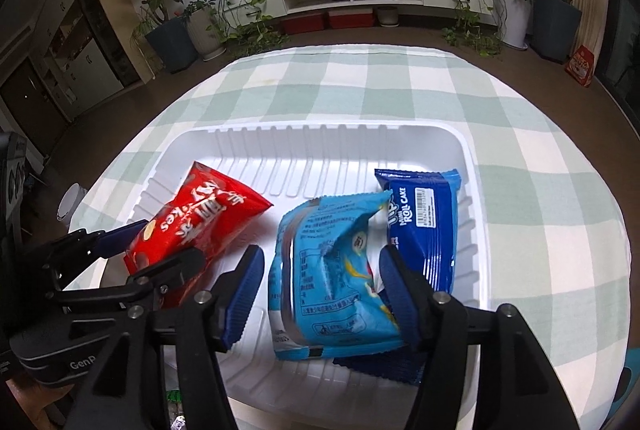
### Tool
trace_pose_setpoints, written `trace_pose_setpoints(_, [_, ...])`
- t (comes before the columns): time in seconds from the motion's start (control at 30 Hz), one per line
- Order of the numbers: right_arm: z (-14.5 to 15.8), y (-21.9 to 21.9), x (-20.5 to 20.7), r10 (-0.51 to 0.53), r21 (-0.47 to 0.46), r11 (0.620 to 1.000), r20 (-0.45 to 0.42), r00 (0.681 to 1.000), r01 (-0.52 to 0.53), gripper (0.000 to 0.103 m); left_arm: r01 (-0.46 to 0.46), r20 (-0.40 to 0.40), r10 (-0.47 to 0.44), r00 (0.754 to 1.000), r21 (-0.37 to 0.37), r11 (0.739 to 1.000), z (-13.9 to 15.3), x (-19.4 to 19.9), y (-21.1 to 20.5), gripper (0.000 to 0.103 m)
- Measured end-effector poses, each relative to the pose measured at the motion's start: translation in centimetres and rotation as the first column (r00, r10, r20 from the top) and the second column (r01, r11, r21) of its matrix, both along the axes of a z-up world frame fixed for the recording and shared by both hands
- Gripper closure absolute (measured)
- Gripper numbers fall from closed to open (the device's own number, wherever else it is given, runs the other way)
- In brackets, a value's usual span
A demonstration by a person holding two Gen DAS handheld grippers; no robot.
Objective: Organize snacks
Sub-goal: 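Open both tools to drop the red bag and light-blue packet in the tray, then grasp the black packet with the left tool while the right tool grasps the pink Pororo packet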
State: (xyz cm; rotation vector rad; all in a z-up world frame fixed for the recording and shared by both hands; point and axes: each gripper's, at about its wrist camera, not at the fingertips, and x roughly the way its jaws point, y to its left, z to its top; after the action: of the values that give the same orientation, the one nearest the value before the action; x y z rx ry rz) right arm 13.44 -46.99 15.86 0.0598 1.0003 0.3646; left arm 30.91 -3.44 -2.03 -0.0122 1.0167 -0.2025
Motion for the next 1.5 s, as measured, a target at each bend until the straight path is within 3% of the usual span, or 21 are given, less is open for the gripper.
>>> trace_pose_setpoints(0.2, [1.0, -0.7, -0.2, -0.022, 0.036, 0.999, 0.03, 0.999, 0.021, 0.029, -0.019, 0.031, 0.02, 0.999, -0.02, 1.0, 1.5, -0.9, 0.8, 0.021])
trace_pose_setpoints(0.27, [1.5, -1.0, -0.3, -0.028, 0.064, 0.998, 0.042, 0.999, 0.025, 0.025, -0.033, 0.059, 0.034, 0.998, -0.032, 0.999, 2.4, -1.5, 1.4, 0.011])
trace_pose_setpoints(0.37, [2.6, -1.4, -0.7, -0.031, 0.124, 0.992, 0.078, 0.996, 0.021, 0.014, -0.039, 0.1, 0.043, 0.994, -0.049, 0.998, 3.7, -2.8, 2.1, 0.003])
trace_pose_setpoints(0.43, [3.6, -1.7, -1.2, -0.031, 0.162, 0.987, 0.115, 0.993, 0.012, 0.007, -0.031, 0.126, 0.039, 0.991, -0.061, 0.998, 4.4, -4.0, 2.5, 0.001])
trace_pose_setpoints(0.73, [7.2, -4.5, -3.9, -0.111, 0.29, 0.956, 0.246, 0.963, 0.036, 0.006, -0.049, 0.201, 0.082, 0.976, -0.165, 0.985, 5.6, -13.5, 5.2, 0.001])
trace_pose_setpoints(0.83, [8.3, -6.2, -5.7, -0.15, 0.331, 0.942, 0.272, 0.95, 0.054, 0.006, -0.077, 0.158, 0.107, 0.982, -0.183, 0.98, 5.0, -17.5, 5.9, 0.001])
trace_pose_setpoints(0.97, [9.1, -7.5, -9.3, -0.181, 0.319, 0.945, 0.306, 0.934, 0.079, 0.006, -0.105, 0.073, 0.118, 0.99, -0.165, 0.981, 2.8, -22.9, 5.5, 0.001])
trace_pose_setpoints(1.13, [8.7, -8.4, -14.1, -0.195, 0.32, 0.943, 0.293, 0.936, 0.097, 0.006, -0.119, -0.024, 0.117, 0.993, -0.135, 0.984, -0.6, -27.1, 4.0, 0.001])
trace_pose_setpoints(1.33, [7.6, -8.3, -19.0, -0.168, 0.288, 0.954, 0.273, 0.947, 0.087, 0.006, -0.107, 0.022, 0.109, 0.994, -0.072, 0.992, -0.4, -28.6, 2.3, 0.001])
trace_pose_setpoints(1.5, [7.1, -7.6, -20.1, -0.139, 0.247, 0.967, 0.279, 0.95, 0.069, 0.006, -0.098, -0.021, 0.098, 0.995, 0.007, 0.995, -1.2, -26.9, 1.8, 0.002])
